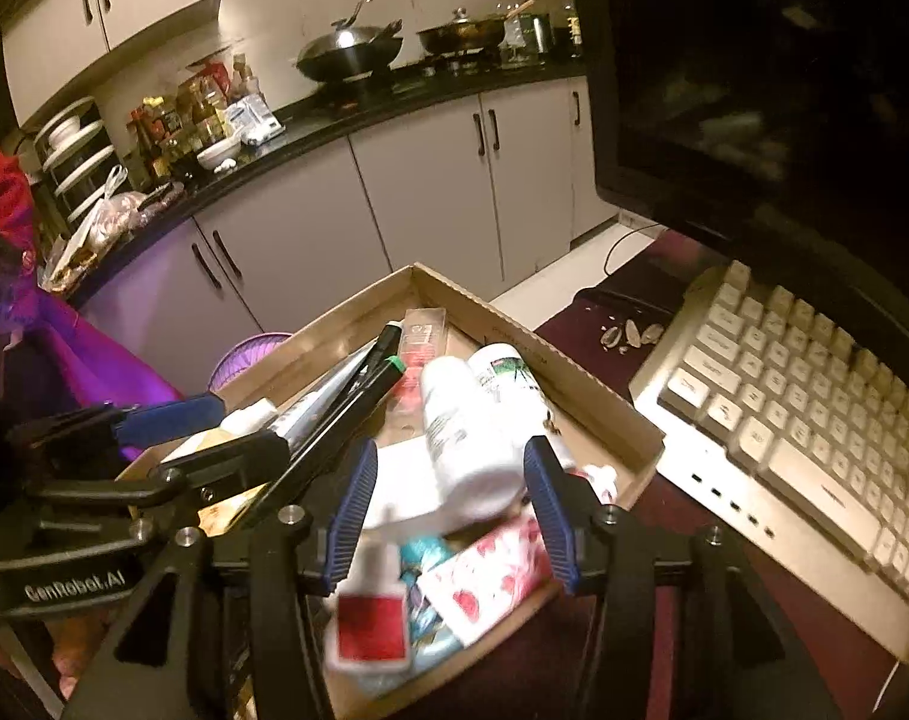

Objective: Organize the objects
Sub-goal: 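Open both tools to drop the bottle and marker into the tray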

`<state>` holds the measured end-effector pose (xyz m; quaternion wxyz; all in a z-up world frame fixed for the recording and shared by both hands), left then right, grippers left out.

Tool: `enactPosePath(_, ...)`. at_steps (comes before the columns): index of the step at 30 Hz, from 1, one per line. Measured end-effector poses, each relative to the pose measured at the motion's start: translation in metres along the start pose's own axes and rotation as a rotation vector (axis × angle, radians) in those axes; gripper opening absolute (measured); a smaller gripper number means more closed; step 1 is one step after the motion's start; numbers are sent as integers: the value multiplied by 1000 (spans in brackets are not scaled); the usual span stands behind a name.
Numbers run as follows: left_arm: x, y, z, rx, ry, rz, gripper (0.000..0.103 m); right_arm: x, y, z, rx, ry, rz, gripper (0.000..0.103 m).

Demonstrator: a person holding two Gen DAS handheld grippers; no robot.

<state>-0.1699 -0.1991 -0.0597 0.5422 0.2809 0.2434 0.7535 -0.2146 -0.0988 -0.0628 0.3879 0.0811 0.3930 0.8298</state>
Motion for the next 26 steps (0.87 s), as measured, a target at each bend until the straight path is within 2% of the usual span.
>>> enactPosePath(3,3,-12,13,2,59,-50,63,-2,-10,14,2,-19,-9,52)
enactPosePath(7,-2,-23,28,19,164,-66,63,-6,-30,34,-11,-59,-36,52)
enactPosePath(12,-2,-32,44,23,161,-50,63,-19,-47,54,0,-61,-44,53)
enactPosePath(26,-3,-44,58,48,235,-64,63,-31,-71,69,-14,-39,-55,53)
Point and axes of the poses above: each gripper's, at about its wrist camera, not at the fingertips, and z roughly against the way its jaws point, x to its right, y to its top, the point moved 8 cm from there along -z, roughly the way its jaws point, and after that the axes turned 4 degrees about x, right-handed, at the moved point
